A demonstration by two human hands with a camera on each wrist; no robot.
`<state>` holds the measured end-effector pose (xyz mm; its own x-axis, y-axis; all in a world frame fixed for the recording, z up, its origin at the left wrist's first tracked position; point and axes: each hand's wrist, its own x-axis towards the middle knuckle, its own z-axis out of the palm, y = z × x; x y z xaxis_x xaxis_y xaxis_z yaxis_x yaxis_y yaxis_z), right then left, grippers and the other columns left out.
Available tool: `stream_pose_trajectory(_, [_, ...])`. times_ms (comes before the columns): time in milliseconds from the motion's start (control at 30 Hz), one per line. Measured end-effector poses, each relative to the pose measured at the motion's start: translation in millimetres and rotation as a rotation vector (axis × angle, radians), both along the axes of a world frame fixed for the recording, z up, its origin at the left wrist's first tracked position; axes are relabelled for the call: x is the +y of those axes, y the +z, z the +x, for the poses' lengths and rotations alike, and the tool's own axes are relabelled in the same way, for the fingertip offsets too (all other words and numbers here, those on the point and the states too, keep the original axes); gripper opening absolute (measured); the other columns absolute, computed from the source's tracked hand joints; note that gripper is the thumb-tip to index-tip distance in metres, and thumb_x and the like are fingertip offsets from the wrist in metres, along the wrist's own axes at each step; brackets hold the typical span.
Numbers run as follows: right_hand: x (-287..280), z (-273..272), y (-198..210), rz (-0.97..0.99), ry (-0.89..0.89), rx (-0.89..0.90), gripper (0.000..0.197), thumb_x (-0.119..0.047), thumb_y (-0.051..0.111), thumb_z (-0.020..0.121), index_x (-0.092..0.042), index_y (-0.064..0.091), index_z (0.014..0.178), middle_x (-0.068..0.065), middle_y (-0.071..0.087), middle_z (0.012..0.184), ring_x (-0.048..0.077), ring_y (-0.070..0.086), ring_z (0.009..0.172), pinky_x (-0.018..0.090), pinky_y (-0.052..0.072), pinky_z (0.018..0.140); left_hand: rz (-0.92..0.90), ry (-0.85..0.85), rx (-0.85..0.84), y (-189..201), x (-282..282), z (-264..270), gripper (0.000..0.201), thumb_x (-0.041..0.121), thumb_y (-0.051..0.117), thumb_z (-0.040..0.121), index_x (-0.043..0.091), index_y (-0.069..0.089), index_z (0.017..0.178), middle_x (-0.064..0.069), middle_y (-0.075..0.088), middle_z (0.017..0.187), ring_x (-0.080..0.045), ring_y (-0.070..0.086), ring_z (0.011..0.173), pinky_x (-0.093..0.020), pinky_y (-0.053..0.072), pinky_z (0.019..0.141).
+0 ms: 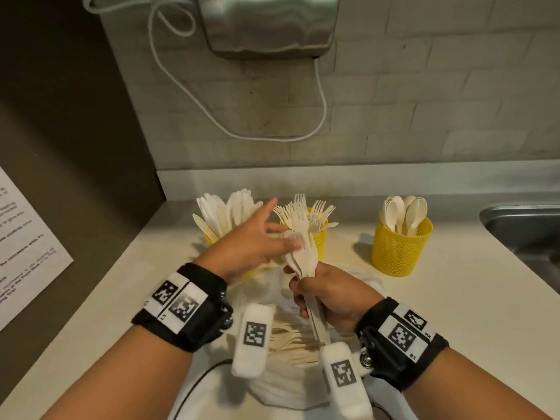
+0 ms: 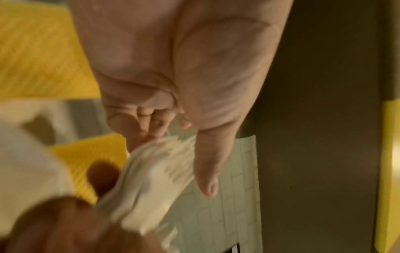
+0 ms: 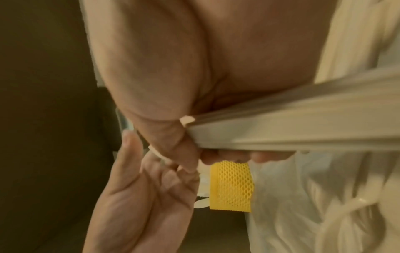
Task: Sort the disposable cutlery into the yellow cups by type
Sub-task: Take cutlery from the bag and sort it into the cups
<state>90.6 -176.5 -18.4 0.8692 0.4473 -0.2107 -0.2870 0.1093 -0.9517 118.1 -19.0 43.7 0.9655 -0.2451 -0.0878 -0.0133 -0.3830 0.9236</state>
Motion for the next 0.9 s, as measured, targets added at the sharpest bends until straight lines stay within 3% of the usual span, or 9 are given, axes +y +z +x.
stream_pose_trajectory(67, [2,1,-1,-0.181,0.025,-0.17,0.033,-0.007,0.059,0.082,-0.022,0.054,0.11,0.002,0.06,0.076,0.016,0.056,0.064,0.027,0.049,0.063,-0.012,-0.061,0.036,-12,-11,0,0.106,0.037,0.082,0.063,0.036,0.015,0.146,-0.004,0.056,0.131,-0.019,0.062,0.102,-0.025,0.045,0.067])
stream_pose_trajectory(133, [4,3,-1,-0.4,-0.014,-0.346,0.042,-0.015,0.063,0.083,-0.027,0.051,0.121,-0.002,0.066,0.098,0.012,0.061,0.08,0.03,0.05,0.079,-0.004,0.008,0.006,-17,-18,-2,0.083,0.027,0.079,0.071,0.026,0.032,0.138,-0.007,0.066,0.107,-0.016,0.065,0.084,-0.023,0.048,0.061])
stream_pose_trajectory(200, [4,4,-1,-0.485,-0.072,-0.399,0.044,-0.016,0.065,0.082,-0.024,0.05,0.123,-0.003,0.064,0.099,0.008,0.058,0.074,0.028,0.05,0.074,-0.072,0.043,0.046,-20,-20,-3,0.042,0.018,0.074,0.076,0.026,0.049,0.11,-0.006,0.066,0.086,-0.013,0.062,0.07,-0.024,0.051,0.062])
stream_pose_trajectory(267, [4,3,-2,-0.495,-0.085,-0.427,0.043,-0.015,0.067,0.081,-0.023,0.051,0.12,-0.005,0.064,0.089,0.008,0.055,0.065,0.022,0.049,0.063,-0.215,-0.003,0.139,-21,-18,-4,0.024,0.007,0.068,0.081,0.023,0.054,0.093,-0.013,0.065,0.086,-0.014,0.061,0.068,-0.023,0.05,0.061])
stream_pose_trajectory(500, [5,6,0,-0.61,-0.096,-0.499,0.047,-0.021,0.068,0.082,-0.02,0.046,0.123,-0.015,0.053,0.076,0.001,0.049,0.056,0.013,0.039,0.053,-0.469,-0.046,0.196,-28,-8,3,0.022,-0.01,0.054,0.084,0.008,0.061,0.094,-0.013,0.068,0.093,-0.019,0.066,0.077,-0.029,0.054,0.076])
stream_pose_trajectory(633, [8,1,5,-0.452,-0.056,-0.457,0.031,-0.032,0.06,0.089,-0.028,0.047,0.116,-0.007,0.054,0.068,0.007,0.046,0.048,0.018,0.04,0.046,-0.55,-0.05,0.227,-28,-4,5,0.021,-0.008,0.055,0.085,0.006,0.062,0.098,-0.011,0.068,0.088,-0.018,0.066,0.078,-0.025,0.058,0.069])
stream_pose_trajectory(733, [6,0,7,-0.205,-0.022,-0.311,0.022,-0.02,0.064,0.087,-0.029,0.054,0.104,0.001,0.05,0.062,0.011,0.04,0.044,0.024,0.036,0.042,-0.535,-0.063,0.211,-25,-4,4,0.02,-0.006,0.055,0.085,0.011,0.065,0.093,-0.01,0.07,0.088,-0.018,0.067,0.081,-0.025,0.057,0.073])
stream_pose_trajectory(833, [0,2,4,-0.082,-0.012,-0.167,0.025,-0.003,0.065,0.076,-0.016,0.054,0.095,0.001,0.05,0.055,0.015,0.04,0.042,0.025,0.035,0.042,-0.578,-0.161,0.224,-22,1,3,0.032,-0.008,0.058,0.079,0.003,0.062,0.108,-0.015,0.067,0.097,-0.027,0.059,0.093,-0.035,0.046,0.084])
stream_pose_trajectory(900, [-5,4,3,0.061,0.025,-0.049,0.02,0.001,0.057,0.07,-0.009,0.049,0.085,0.001,0.044,0.05,0.014,0.037,0.038,0.021,0.033,0.041,-0.664,-0.239,0.289,-23,7,6,0.055,-0.007,0.056,0.067,0.002,0.056,0.121,-0.016,0.064,0.101,-0.026,0.054,0.088,-0.034,0.039,0.074])
